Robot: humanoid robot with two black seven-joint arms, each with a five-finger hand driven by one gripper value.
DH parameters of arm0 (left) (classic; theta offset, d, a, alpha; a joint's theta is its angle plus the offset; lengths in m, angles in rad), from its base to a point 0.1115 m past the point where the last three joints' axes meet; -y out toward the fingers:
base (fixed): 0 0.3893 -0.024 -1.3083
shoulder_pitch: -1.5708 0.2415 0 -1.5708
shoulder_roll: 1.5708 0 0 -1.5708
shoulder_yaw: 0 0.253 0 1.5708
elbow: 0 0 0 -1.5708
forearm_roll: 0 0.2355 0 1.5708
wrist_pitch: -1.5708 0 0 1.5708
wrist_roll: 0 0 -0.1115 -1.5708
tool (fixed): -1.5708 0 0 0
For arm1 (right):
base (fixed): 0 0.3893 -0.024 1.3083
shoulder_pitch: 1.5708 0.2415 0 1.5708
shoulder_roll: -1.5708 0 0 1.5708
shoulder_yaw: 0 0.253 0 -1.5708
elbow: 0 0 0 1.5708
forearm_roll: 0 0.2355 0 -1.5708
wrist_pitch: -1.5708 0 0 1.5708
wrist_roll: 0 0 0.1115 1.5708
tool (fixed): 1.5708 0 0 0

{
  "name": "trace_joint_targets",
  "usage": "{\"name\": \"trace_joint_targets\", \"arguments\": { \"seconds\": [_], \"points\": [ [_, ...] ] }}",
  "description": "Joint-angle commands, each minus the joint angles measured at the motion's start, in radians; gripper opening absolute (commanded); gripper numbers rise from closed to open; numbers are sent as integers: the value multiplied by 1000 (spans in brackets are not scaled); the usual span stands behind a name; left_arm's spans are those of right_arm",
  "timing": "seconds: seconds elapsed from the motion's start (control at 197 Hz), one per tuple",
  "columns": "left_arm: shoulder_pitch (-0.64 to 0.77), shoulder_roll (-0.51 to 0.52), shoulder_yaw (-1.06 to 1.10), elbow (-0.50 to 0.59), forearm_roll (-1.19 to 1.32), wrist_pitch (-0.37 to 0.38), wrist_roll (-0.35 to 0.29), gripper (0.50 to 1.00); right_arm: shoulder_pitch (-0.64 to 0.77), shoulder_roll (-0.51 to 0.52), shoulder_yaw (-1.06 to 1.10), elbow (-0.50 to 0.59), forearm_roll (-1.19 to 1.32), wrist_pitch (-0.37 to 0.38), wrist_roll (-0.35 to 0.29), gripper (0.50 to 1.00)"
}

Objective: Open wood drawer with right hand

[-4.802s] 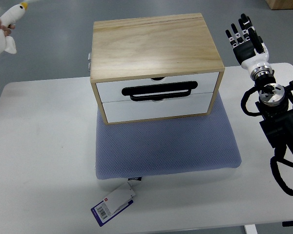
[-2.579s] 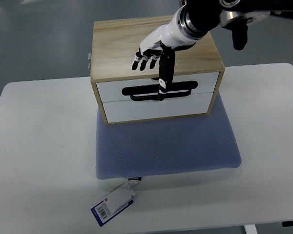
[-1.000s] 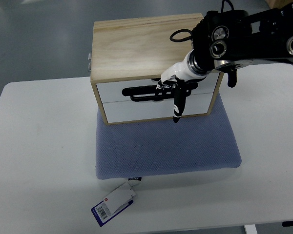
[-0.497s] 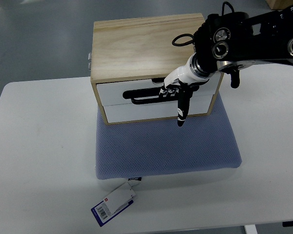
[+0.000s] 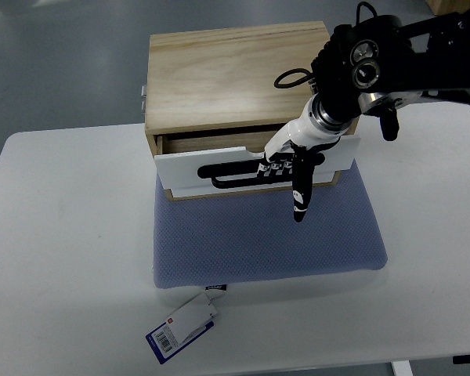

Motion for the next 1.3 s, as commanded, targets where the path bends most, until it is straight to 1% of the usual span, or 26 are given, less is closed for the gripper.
{"name": "trace_joint_targets", "arguments": {
  "seconds": [0.0, 0.086, 0.091, 0.132, 0.325, 0.33, 0.355, 0.497, 0.929, 1.137, 1.294],
  "points": [
    [0, 0, 0, 0, 0, 0, 0, 1000, 0, -5, 0, 6, 9, 35, 1, 944],
    [0, 0, 0, 0, 0, 0, 0, 1000, 1, -11, 4, 8, 11, 44, 1, 944],
    [0, 0, 0, 0, 0, 0, 0, 1000, 1, -13, 13, 11, 15, 61, 1, 946],
    [0, 0, 0, 0, 0, 0, 0, 1000, 1, -16, 14, 14, 19, 72, 1, 946],
    [0, 0, 2, 0, 0, 0, 0, 1000, 3, -34, 20, 28, 20, 99, 9, 944],
    [0, 0, 0, 0, 0, 0, 0, 1000, 15, -41, 22, 35, 20, 114, 15, 944],
    [0, 0, 0, 0, 0, 0, 0, 1000, 20, -44, 22, 38, 22, 121, 15, 944],
    [0, 0, 2, 0, 0, 0, -1, 1000, 26, -62, 22, 66, 38, 121, 16, 944],
    [0, 0, 2, 0, 0, 0, -1, 1000, 40, -74, 22, 66, 32, 121, 16, 944],
    [0, 0, 2, -1, 0, 0, 0, 1000, 40, -93, 22, 66, 29, 119, 26, 944],
    [0, 0, 2, -1, 0, 0, 0, 1000, 66, -103, 22, 71, 31, 121, 36, 944]
  ]
}}
